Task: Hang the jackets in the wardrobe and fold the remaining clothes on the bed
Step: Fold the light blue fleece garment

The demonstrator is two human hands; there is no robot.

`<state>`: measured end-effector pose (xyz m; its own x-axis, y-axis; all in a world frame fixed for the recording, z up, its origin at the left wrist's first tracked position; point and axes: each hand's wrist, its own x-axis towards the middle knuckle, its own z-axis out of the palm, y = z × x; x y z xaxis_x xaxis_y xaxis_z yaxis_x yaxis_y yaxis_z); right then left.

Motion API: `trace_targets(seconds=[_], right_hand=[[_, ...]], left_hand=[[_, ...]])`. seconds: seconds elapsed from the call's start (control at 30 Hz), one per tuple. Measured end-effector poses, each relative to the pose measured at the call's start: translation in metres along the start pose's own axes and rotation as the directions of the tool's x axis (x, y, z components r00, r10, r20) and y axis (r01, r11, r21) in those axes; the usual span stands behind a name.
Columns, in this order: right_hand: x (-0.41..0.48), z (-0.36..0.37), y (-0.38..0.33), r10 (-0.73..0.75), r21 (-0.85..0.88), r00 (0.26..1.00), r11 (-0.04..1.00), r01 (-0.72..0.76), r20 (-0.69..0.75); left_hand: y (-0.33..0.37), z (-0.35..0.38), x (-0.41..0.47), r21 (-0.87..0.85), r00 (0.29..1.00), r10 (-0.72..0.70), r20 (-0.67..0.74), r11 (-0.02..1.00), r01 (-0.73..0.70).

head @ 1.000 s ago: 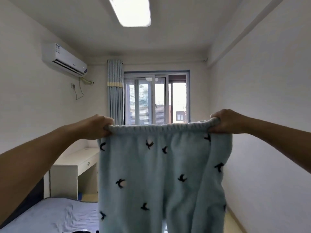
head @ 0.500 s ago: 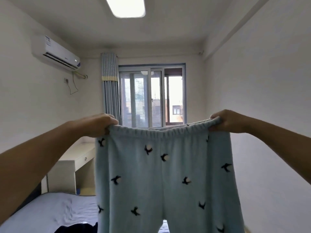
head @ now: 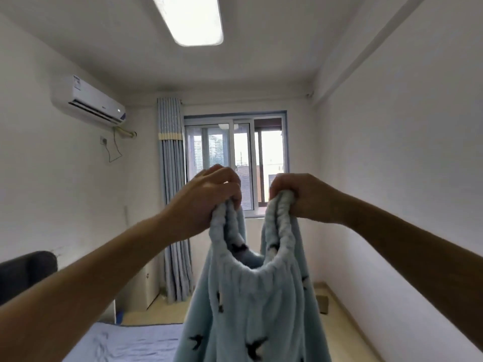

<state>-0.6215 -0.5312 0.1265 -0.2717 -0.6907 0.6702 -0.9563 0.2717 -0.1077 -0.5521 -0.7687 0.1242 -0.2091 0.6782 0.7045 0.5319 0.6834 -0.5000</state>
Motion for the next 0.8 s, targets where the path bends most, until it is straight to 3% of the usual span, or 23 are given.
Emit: trace_targets(seconds=[0.13,0.23,0.4,0.5,0.6,0.67,0.73,0.8], right_hand=[[0.007,0.028,0.004,0.016,0.29,0.999,0.957,-0.004,-0.04],[0.006,0.04,0.008,-0.056,0.4,0.998,0.915,0.054,-0.006],[0.002,0.056,0.011,-0.064,0.413,0.996,0.91,0.035,0.055],[-0.006,0.058,0.016,-0.032,0.343,0.999,0.939,0.021,0.027],[-0.011,0.059,0.018,-0.018,0.309,1.0,0.951,0.012,0.015],[-0.012,0.061,0.018,-0.014,0.312,1.0,0.95,0.011,0.008],[-0.012,0.062,0.017,-0.021,0.308,1.0,0.951,0.02,0.0],[-0.015,0.063,0.016,-0.025,0.343,1.0,0.939,0.026,-0.009]], left_hand=[[0.011,0.018,0.006,-0.039,0.991,-0.076,-0.108,0.997,0.072],[0.011,0.019,0.006,-0.022,0.979,-0.144,-0.144,0.99,0.142],[0.015,0.012,-0.002,0.054,0.98,-0.199,0.009,0.979,0.199],[0.015,-0.006,-0.015,-0.043,0.983,-0.179,0.036,0.983,0.181],[0.03,-0.021,-0.025,-0.249,0.971,-0.067,0.231,0.96,0.126],[0.041,-0.019,-0.033,-0.337,0.91,-0.017,0.414,0.926,0.171],[0.046,-0.013,-0.04,-0.297,0.835,-0.053,0.547,0.921,0.253],[0.046,-0.004,-0.048,-0.228,0.789,-0.16,0.593,0.907,0.355]])
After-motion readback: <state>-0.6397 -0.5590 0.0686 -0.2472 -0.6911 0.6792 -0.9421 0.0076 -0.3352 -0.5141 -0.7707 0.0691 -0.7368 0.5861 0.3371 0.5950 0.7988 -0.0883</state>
